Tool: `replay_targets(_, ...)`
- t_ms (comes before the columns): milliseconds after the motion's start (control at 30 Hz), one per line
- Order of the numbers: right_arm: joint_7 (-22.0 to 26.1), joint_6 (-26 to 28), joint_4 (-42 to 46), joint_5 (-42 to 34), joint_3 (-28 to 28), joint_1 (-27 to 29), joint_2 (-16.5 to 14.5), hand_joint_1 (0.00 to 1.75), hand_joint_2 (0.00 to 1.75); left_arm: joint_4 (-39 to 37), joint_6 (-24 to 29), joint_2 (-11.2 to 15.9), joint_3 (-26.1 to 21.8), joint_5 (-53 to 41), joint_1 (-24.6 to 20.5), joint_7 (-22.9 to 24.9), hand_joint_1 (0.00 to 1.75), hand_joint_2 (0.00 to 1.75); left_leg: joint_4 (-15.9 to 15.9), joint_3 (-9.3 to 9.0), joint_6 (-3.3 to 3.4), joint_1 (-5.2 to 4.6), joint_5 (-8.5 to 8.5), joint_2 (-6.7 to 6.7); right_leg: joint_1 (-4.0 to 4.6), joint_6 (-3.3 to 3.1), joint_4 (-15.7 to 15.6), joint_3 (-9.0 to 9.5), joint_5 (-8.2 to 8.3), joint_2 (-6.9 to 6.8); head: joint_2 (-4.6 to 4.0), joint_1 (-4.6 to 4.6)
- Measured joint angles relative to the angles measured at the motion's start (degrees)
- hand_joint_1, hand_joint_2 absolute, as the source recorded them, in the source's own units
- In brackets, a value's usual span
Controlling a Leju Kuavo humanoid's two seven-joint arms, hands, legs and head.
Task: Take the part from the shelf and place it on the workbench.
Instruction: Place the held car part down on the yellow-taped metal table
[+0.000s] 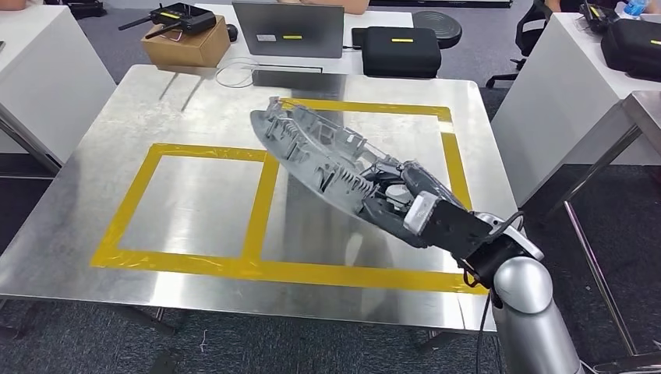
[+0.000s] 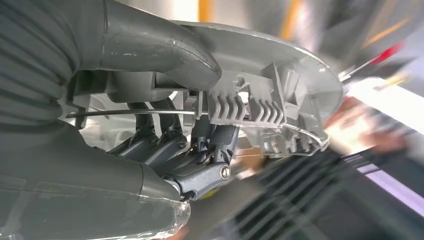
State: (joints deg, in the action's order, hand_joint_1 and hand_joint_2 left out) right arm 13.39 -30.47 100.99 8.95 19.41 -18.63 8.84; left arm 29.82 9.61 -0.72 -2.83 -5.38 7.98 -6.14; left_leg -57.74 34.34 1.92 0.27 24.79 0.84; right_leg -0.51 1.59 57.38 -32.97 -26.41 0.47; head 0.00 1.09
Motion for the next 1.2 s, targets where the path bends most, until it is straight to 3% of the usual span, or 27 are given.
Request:
replay_targets(100,-1.8,4.4,-6.7,4.8,1.6,-2.5,0.7,1.75,1.75,0.0,-0.2,-0.4,-1.1,-0.9,-0.1,0.2,0.0,1.75,-0.3,0.29,-0.89,0.1,0.26,-0.05,-0.24,-0.78,-0.4,0.11,0.44,0.03,0.0,0.03)
replay_targets(133,-2.4,5.5,-8.8,6.3,2.2,-3.4,0.9,1.75,1.75,0.0,-0.3,-0.5,-1.4,-1.1,-0.2,0.3,0.0,1.75,-1.6,0.9,-1.21,0.21,1.08,-0.11,-0.46,-1.11,-0.5,0.2,0.55,0.02,0.0,0.05)
replay_targets(233,-3.7,8.0,-15.0,10.0,4.6,-6.1,1.3,1.75,1.75,-0.1,-0.4,-0.7,-2.4,-1.6,-0.5,0.7,0.0,1.75,-11.6,5.75,-2.08,0.49,5.72,-0.27,-0.57,-1.65,-0.6,0.32,0.57,-0.02,0.0,0.09)
replay_targets(300,-4.3,8.9,-19.2,11.6,6.3,-7.9,1.6,1.75,1.75,-0.2,-0.5,-0.8,-3.0,-1.7,-0.7,0.9,0.0,1.75,-16.3,8.44,-2.34,0.54,6.58,-0.37,-0.47,-1.72,-0.6,0.36,0.5,-0.01,0.0,0.08)
replay_targets(333,-4.5,9.1,-21.4,12.1,7.2,-8.9,1.7,1.75,1.75,-0.3,-0.6,-0.8,-3.2,-1.8,-0.9,0.9,0.0,1.75,-15.3,8.24,-2.31,0.54,5.34,-0.42,-0.45,-1.75,-0.5,0.45,0.45,0.03,0.0,0.08)
replay_targets(367,-4.7,9.3,-23.5,12.5,8.1,-9.9,1.8,1.75,1.75,-0.4,-0.7,-0.9,-3.4,-1.8,-1.1,0.9,0.0,1.75,-12.4,7.05,-2.17,0.54,3.32,-0.46,-0.42,-1.77,-0.5,0.57,0.39,0.07,0.0,0.08)
replay_targets(433,-4.8,9.6,-27.7,13.0,9.7,-12.1,1.8,1.75,1.75,-0.8,-0.9,-0.9,-3.9,-1.8,-1.6,0.9,0.0,1.75,-4.4,3.33,-1.6,0.41,-0.31,-0.47,-0.2,-1.66,-0.5,0.75,0.21,0.16,0.0,0.05)
replay_targets(500,-4.8,9.8,-31.0,13.1,10.8,-13.8,1.8,1.75,1.75,-1.2,-1.0,-0.8,-4.2,-1.7,-2.0,0.8,0.0,1.75,-0.4,1.32,-1.04,0.11,-1.08,-0.48,0.07,-1.31,-0.5,0.58,0.09,0.18,0.0,0.04)
replay_targets(633,-4.9,10.1,-34.6,13.3,12.1,-15.3,1.9,1.75,1.75,-1.6,-1.0,-0.9,-4.5,-1.6,-2.2,0.7,0.0,1.75,0.6,0.87,0.05,0.13,-1.19,-0.52,0.1,-0.57,0.5,-0.29,-0.47,0.04,0.0,-0.01)
replay_targets(700,-5.1,10.2,-36.4,13.9,13.0,-16.4,1.9,1.75,1.75,-1.9,-1.1,-1.0,-4.7,-1.4,-2.6,0.4,0.0,1.75,1.1,0.64,0.62,0.38,-1.43,-0.61,-0.05,-0.63,5.7,-3.17,-2.61,-0.03,0.0,-0.1)
replay_targets(767,-5.4,10.5,-38.9,15.0,14.3,-17.4,1.9,1.75,1.75,-2.5,-1.3,-1.1,-4.9,-1.0,-3.0,-0.1,0.0,1.75,1.1,0.64,0.81,0.38,-1.41,-0.64,-0.28,-0.65,13.7,-7.41,-5.14,-0.05,0.0,-0.17)
replay_targets(800,-5.3,10.8,-40.4,15.5,15.1,-17.6,1.9,1.75,1.75,-2.9,-1.4,-1.1,-5.0,-0.7,-3.2,-0.4,0.0,1.75,1.1,0.63,0.82,0.39,-1.39,-0.59,-0.47,-0.37,16.3,-8.91,-5.66,-0.05,0.0,-0.18)
replay_targets(833,-4.9,11.2,-41.8,15.9,16.0,-17.9,1.7,1.75,1.75,-3.3,-1.5,-1.2,-5.1,-0.4,-3.3,-0.8,0.0,1.75,1.1,0.61,0.81,0.42,-1.37,-0.53,-0.69,0.12,16.7,-9.37,-5.32,-0.07,0.0,-0.19)
replay_targets(867,-4.4,11.8,-43.2,16.4,16.9,-18.2,1.6,1.75,1.75,-3.8,-1.6,-1.2,-5.2,-0.1,-3.4,-1.3,0.0,1.75,1.0,0.59,0.73,0.47,-1.33,-0.46,-0.94,0.76,14.7,-8.65,-4.18,-0.11,0.0,-0.19)
replay_targets(900,-3.7,12.6,-44.2,17.0,17.8,-18.5,1.3,1.75,1.75,-4.1,-1.7,-1.3,-5.2,0.2,-3.5,-1.7,0.0,1.75,0.9,0.59,0.56,0.53,-1.24,-0.41,-1.19,1.43,10.7,-6.87,-2.46,-0.2,0.0,-0.19)
replay_targets(967,-2.1,15.2,-45.5,18.6,19.6,-19.0,0.7,1.75,1.75,-4.8,-1.4,-1.4,-5.4,0.8,-3.8,-2.5,0.0,1.75,0.3,0.72,-0.09,0.45,-0.89,-0.44,-1.4,1.88,3.2,-3.26,0.21,-0.4,0.0,-0.17)
replay_targets(1000,-1.4,16.8,-45.7,19.5,20.6,-19.0,0.4,1.75,1.75,-5.1,-1.2,-1.4,-5.5,1.1,-3.8,-2.9,0.0,1.75,0.1,0.79,-0.5,0.36,-0.72,-0.47,-1.33,1.62,1.3,-2.24,0.79,-0.41,0.0,-0.12)
replay_targets(1133,-0.2,20.8,-44.3,21.2,24.1,-17.8,-0.1,1.75,1.75,-5.8,-0.7,-1.6,-5.7,1.5,-3.3,-4.2,0.0,1.75,-0.5,1.13,-1.75,0.71,-0.1,-0.57,-1.06,-0.13,0.7,-1.75,1.12,-0.15,0.0,0.03)
replay_targets(1200,-0.1,20.9,-43.2,21.2,25.4,-17.4,-0.1,0.87,0.87,-6.0,-0.7,-1.7,-5.7,1.5,-3.1,-4.6,0.0,1.75,-4.5,3.01,-2.26,0.95,2.37,-0.67,-1.2,-0.82,0.6,-1.65,1.19,-0.07,0.0,0.12)
